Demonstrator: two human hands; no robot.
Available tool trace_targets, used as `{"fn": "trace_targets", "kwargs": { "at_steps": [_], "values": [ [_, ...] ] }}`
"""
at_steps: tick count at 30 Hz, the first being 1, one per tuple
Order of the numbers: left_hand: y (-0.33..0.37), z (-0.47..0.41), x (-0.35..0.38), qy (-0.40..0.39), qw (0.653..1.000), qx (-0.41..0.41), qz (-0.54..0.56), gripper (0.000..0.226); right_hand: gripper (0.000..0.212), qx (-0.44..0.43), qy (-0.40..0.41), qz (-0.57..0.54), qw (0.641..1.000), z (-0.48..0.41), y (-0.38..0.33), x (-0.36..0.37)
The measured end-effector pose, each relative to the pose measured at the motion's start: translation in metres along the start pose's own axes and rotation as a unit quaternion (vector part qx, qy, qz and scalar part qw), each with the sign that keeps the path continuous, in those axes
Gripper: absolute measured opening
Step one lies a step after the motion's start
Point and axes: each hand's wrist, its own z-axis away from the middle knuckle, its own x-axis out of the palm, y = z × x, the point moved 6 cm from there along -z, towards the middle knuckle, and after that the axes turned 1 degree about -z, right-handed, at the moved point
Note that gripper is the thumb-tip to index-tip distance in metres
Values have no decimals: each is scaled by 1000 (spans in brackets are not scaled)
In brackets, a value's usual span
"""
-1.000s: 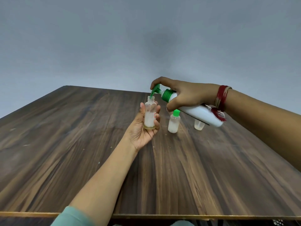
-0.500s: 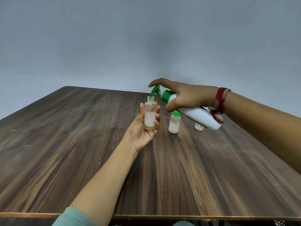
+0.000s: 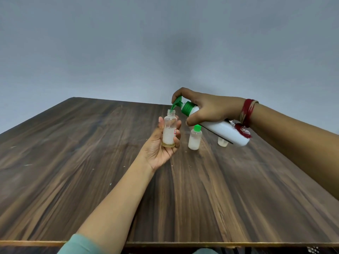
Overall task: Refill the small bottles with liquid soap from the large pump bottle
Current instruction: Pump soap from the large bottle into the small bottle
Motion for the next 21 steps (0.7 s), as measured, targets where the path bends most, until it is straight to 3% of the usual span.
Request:
{"fn": "trace_targets", "kwargs": {
  "at_steps": [13, 21],
  "values": [
    [3, 2, 2, 8, 1000, 14, 6, 82, 73, -9, 8, 10, 1000, 0, -1, 3],
    [3, 3, 1, 10, 1000, 13, 3, 83, 64, -16, 33, 34, 999, 2, -1, 0]
  ]
}}
